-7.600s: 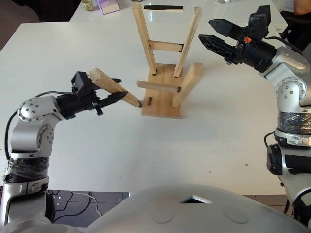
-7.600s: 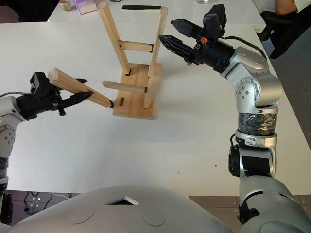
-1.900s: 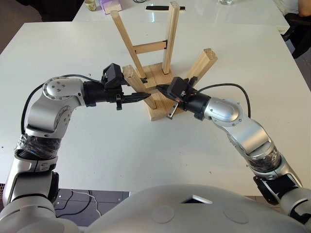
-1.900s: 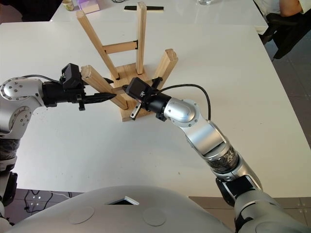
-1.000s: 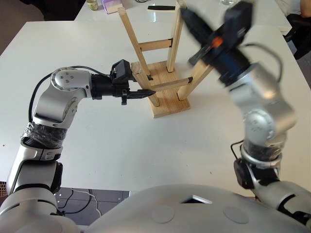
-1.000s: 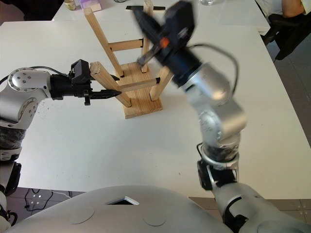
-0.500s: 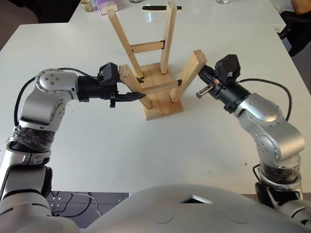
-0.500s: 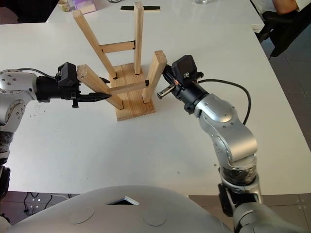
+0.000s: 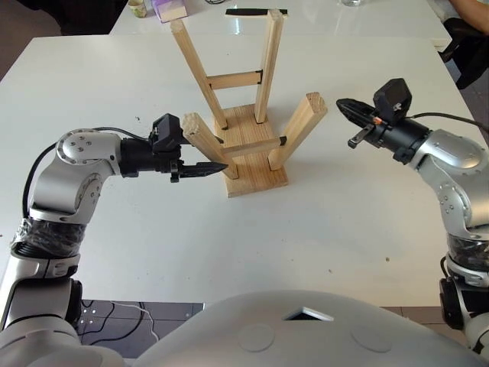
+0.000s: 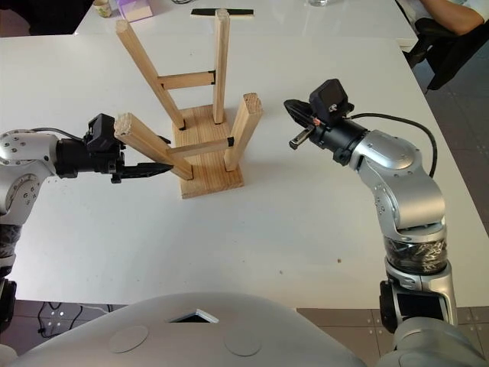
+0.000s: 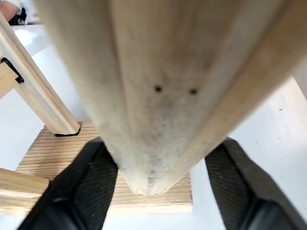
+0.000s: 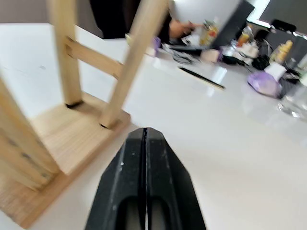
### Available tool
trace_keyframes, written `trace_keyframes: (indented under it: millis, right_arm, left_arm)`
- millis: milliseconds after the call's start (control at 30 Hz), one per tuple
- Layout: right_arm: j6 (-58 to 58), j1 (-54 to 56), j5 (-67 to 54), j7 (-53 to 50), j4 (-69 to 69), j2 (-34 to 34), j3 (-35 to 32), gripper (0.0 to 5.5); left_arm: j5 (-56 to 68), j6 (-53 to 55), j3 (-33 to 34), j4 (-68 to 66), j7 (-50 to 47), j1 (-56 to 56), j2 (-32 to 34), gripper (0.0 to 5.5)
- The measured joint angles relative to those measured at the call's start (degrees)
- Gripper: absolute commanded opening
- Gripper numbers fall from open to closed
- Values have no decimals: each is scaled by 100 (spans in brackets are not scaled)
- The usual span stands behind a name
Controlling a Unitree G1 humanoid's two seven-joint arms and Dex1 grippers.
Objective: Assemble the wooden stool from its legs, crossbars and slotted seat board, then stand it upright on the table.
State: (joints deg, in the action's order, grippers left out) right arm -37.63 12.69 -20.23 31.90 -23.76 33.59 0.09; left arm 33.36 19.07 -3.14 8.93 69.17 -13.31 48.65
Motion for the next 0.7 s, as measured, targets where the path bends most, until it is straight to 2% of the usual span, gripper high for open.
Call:
trace_keyframes:
  millis: [133, 267, 333, 433, 533, 700]
  right_arm:
    - [135, -109, 37, 0, -67, -194, 220, 0]
    - [158, -573, 158, -220, -429, -199, 187, 0]
    - [157, -962, 308, -488, -752, -263, 193, 0]
    - [152, -1035, 412, -824, -1022, -531, 271, 0]
    - [155, -1041, 686, -1165, -1223, -699, 470, 0]
    - [67, -1063, 1547, -2093, -1439, -1057, 907, 0]
  left_arm:
    - [64, 162, 523, 579, -385, 575, 11, 332]
    - [50, 413, 1519, 1116, -746, 2168, 103, 332]
    - [-342, 568, 1949, 1199, -1511, 2952, -74, 309]
    - [-690, 794, 2098, 1346, -2853, 3096, -811, 262]
    - [-750, 932, 2005, 1970, -4220, 2977, -1974, 215]
    - [-1447, 975, 1087, 3121, -6257, 2762, -3709, 144]
